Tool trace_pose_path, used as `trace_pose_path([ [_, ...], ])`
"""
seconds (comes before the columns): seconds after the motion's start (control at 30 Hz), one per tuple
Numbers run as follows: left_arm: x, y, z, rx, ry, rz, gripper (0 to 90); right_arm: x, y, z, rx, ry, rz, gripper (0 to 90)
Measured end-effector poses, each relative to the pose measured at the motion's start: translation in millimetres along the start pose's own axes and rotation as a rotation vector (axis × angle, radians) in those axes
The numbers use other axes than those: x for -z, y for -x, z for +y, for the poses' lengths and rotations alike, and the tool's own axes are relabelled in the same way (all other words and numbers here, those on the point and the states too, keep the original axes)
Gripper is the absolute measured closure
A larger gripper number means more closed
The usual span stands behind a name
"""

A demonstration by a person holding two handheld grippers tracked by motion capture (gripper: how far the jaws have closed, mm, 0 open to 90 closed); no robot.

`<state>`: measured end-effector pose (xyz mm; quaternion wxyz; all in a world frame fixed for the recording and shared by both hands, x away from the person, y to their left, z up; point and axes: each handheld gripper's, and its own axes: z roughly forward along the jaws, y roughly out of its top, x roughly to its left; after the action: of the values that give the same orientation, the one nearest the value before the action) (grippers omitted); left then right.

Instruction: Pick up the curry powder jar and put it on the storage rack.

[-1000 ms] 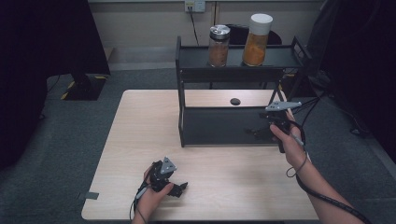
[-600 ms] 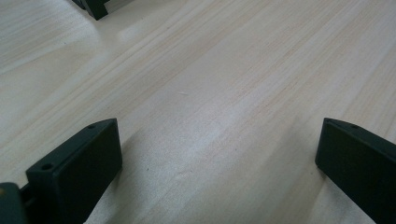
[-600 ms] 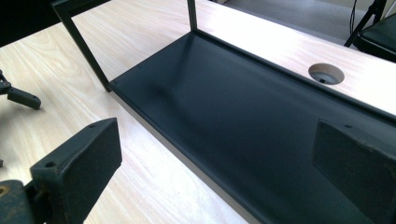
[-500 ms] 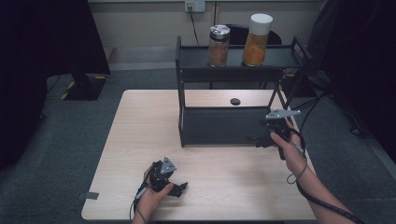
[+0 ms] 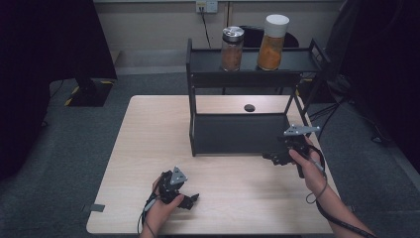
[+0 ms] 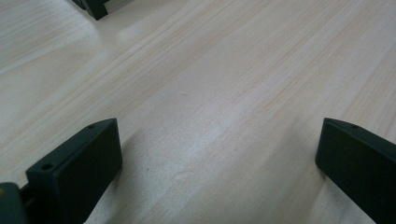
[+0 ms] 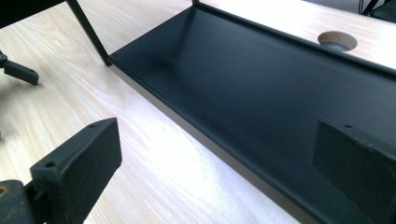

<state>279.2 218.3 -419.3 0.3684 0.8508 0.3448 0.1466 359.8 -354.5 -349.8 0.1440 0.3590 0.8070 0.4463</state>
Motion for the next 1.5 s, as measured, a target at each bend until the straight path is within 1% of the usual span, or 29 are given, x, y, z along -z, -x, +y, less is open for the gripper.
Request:
trace_pose_path([
  [0.1, 0.0, 0.0, 0.0, 0.000, 0.000, 0.000, 0.0, 0.7, 1.0, -4.1, 0.001, -0.005, 0.002, 1.0],
  [0.2, 0.0, 0.0, 0.0, 0.000, 0.000, 0.000, 0.0, 1.6, 2.1, -9.3, -0.010, -0.001, 0.005, 1.0],
  [0.4, 0.0, 0.0, -0.1, 0.000, 0.000, 0.000, 0.0, 3.2, 1.0, -17.5, -0.004, -0.011, 0.003, 1.0],
  [0.6, 0.0, 0.0, -0.1, 0.000, 0.000, 0.000, 0.0, 3.7, 2.1, -30.0, -0.015, -0.015, 0.012, 1.0],
  [0.87, 0.0, 0.0, -0.1, 0.000, 0.000, 0.000, 0.0, 5.9, 2.4, -41.0, -0.021, -0.022, 0.005, 0.9],
  [1.13, 0.0, 0.0, 0.0, 0.000, 0.000, 0.000, 0.0, 9.0, 2.4, -49.6, -0.021, -0.024, 0.011, 1.0],
  [1.37, 0.0, 0.0, 0.0, 0.000, 0.000, 0.000, 0.0, 12.5, 0.7, -58.2, -0.007, -0.044, 0.005, 1.0],
  [1.5, 0.0, 0.0, 0.0, 0.000, 0.000, 0.000, 0.0, 14.4, 0.4, -62.4, -0.009, -0.052, 0.001, 1.0],
])
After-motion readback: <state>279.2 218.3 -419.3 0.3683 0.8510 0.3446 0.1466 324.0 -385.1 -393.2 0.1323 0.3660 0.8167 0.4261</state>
